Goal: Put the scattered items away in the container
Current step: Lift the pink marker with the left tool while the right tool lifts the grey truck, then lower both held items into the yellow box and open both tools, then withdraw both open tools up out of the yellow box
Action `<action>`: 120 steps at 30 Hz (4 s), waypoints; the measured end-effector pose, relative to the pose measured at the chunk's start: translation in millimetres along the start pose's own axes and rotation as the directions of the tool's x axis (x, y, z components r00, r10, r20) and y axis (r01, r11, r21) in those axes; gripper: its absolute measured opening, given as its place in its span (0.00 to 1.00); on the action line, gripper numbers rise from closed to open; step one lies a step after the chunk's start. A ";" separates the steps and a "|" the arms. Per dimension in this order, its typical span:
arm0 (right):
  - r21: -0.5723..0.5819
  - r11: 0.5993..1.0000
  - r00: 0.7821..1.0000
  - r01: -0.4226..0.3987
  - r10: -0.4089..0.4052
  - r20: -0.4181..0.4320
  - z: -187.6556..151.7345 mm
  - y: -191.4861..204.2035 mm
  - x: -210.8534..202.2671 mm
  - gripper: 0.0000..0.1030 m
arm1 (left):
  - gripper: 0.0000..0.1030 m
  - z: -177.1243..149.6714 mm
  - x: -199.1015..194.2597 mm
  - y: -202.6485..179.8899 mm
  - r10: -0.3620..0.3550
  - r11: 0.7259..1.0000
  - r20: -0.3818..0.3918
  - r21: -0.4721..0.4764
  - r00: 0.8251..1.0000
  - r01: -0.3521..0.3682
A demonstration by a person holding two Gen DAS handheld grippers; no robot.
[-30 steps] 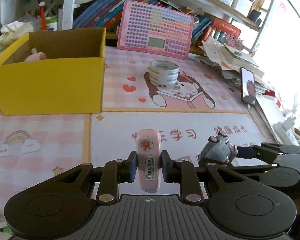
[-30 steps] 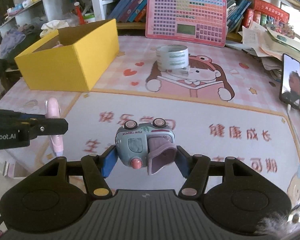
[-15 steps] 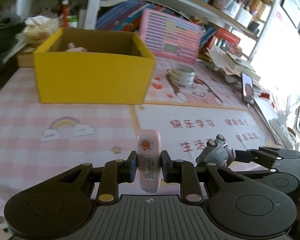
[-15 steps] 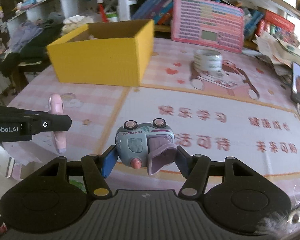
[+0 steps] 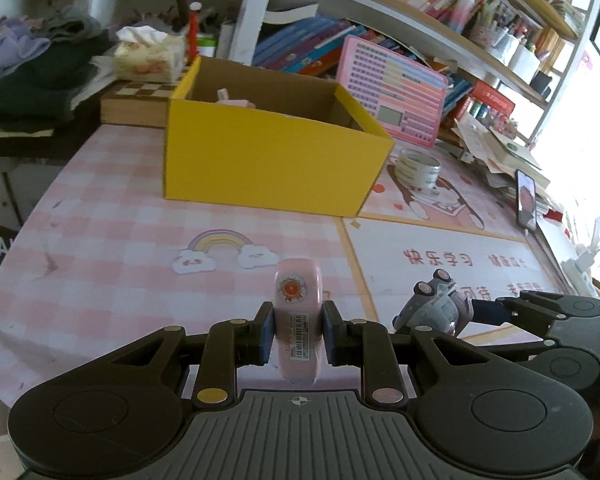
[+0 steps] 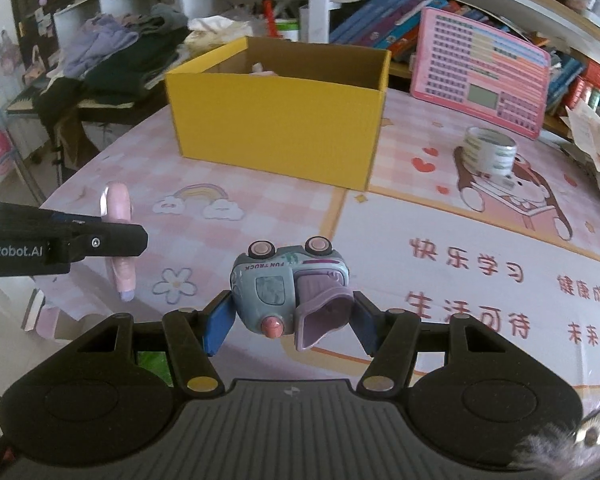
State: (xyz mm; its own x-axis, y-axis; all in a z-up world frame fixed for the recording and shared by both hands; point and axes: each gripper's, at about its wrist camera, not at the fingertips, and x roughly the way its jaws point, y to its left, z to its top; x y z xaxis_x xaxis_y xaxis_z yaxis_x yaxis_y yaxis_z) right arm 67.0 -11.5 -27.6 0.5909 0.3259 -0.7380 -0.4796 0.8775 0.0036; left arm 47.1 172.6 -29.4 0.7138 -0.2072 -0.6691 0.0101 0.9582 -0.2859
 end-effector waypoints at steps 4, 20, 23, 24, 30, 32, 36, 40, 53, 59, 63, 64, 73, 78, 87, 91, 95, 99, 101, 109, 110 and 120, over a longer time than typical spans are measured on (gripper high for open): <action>-0.009 1.000 1.000 -0.001 0.001 0.001 1.0 8.0 2.1 0.58 | 0.22 0.0 -2.0 6.6 0.002 1.000 0.003 -0.003 1.000 -0.002; -0.050 0.999 1.000 -0.007 0.009 0.030 18.1 37.2 13.6 0.58 | 0.22 8.1 -11.0 24.3 0.022 1.000 0.041 -0.015 0.999 -0.021; -0.046 0.999 0.999 -0.007 0.009 0.044 28.0 35.9 17.1 0.58 | 0.22 13.7 -10.1 25.0 0.034 0.999 0.052 -0.011 0.998 -0.033; -0.043 0.999 0.999 -0.009 0.011 0.049 31.2 33.5 17.9 0.58 | 0.22 15.3 -9.6 24.9 0.037 0.999 0.054 -0.009 0.998 -0.037; -0.039 0.999 0.995 -0.021 0.024 0.095 56.6 16.2 21.1 0.58 | 0.22 39.5 -5.3 27.1 0.053 0.999 0.092 -0.004 0.994 -0.052; -0.045 0.999 0.992 -0.023 0.028 0.126 70.1 8.7 20.1 0.58 | 0.22 52.1 -3.9 26.5 0.058 0.998 0.117 0.002 0.991 -0.058; -0.055 0.998 0.980 -0.034 0.044 0.192 101.0 -6.3 19.0 0.58 | 0.22 83.5 1.8 22.1 0.063 0.997 0.173 0.024 0.983 -0.068; -0.082 0.996 0.964 -0.032 0.052 0.260 137.1 -21.7 25.1 0.58 | 0.22 120.2 15.5 15.8 0.058 0.996 0.229 0.051 0.972 -0.072; -0.250 0.968 0.985 -0.030 0.071 0.158 199.4 -56.7 124.1 0.58 | 0.23 183.2 123.2 -0.1 0.046 0.995 0.138 0.083 0.989 -0.058; -0.385 0.922 0.994 -0.049 0.083 0.072 208.4 -55.7 165.5 0.58 | 0.23 190.4 162.8 -1.7 0.065 0.991 0.039 0.115 0.997 -0.069; -0.461 0.886 0.996 -0.051 0.077 0.036 213.7 -55.9 181.7 0.58 | 0.23 193.7 179.7 -1.6 0.077 0.989 -0.017 0.129 0.997 -0.074; -0.474 0.879 0.997 -0.050 0.074 0.031 214.5 -56.2 184.3 0.58 | 0.23 194.0 182.7 -1.4 0.074 0.989 -0.028 0.134 0.997 -0.070; -0.506 0.861 0.997 -0.059 0.080 0.020 215.6 -57.8 190.8 0.61 | 0.27 194.2 189.2 -2.4 0.095 0.985 -0.025 0.148 0.995 -0.091; -0.461 0.886 0.994 -0.057 0.092 0.054 213.4 -64.3 181.4 0.66 | 0.35 192.0 174.0 -6.5 0.091 0.981 0.018 0.170 0.996 -0.093; -0.331 0.943 0.988 -0.035 0.083 0.134 202.5 -83.8 138.1 0.67 | 0.49 180.5 125.7 -13.1 0.099 0.971 0.110 0.208 0.989 -0.120; -0.221 0.975 0.988 -0.020 0.053 0.144 199.0 -97.8 124.2 0.63 | 0.50 174.9 99.9 -0.5 0.167 0.962 0.177 0.186 0.970 -0.200; -0.125 0.992 0.996 -0.027 0.037 0.082 189.7 -105.0 126.1 0.43 | 0.50 165.8 84.4 22.4 0.284 0.941 0.225 0.123 0.932 -0.316; -0.068 0.996 0.998 -0.058 0.060 0.028 178.0 -102.9 128.6 0.28 | 0.37 158.3 86.5 51.2 0.364 0.925 0.169 0.052 0.916 -0.377; -0.040 0.998 0.998 -0.047 0.049 0.032 173.1 -100.7 126.6 0.25 | 0.22 153.8 89.0 61.8 0.345 0.935 0.133 0.032 0.929 -0.352; -0.026 0.999 0.999 -0.020 0.020 0.028 160.6 -91.6 112.1 0.18 | 0.06 142.0 77.7 63.1 0.295 0.953 0.146 0.022 0.944 -0.301; -0.018 1.000 0.999 -0.018 0.019 0.027 158.5 -90.8 110.1 0.17 | 0.06 139.8 74.9 63.7 0.288 0.956 0.143 0.019 0.947 -0.293; 0.012 1.000 0.999 0.004 -0.004 0.037 134.6 -72.4 87.9 0.17 | 0.12 118.0 51.1 67.6 0.260 0.963 0.142 0.031 0.955 -0.267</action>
State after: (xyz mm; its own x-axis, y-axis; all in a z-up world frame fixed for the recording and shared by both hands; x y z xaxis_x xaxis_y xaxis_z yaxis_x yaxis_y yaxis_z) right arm 240.9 1.0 -2.0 0.6163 0.3348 -0.7128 -0.4695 0.8829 0.0088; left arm 166.9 250.0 -1.9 0.7837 0.0796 -0.6160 -0.1592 0.9844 -0.0753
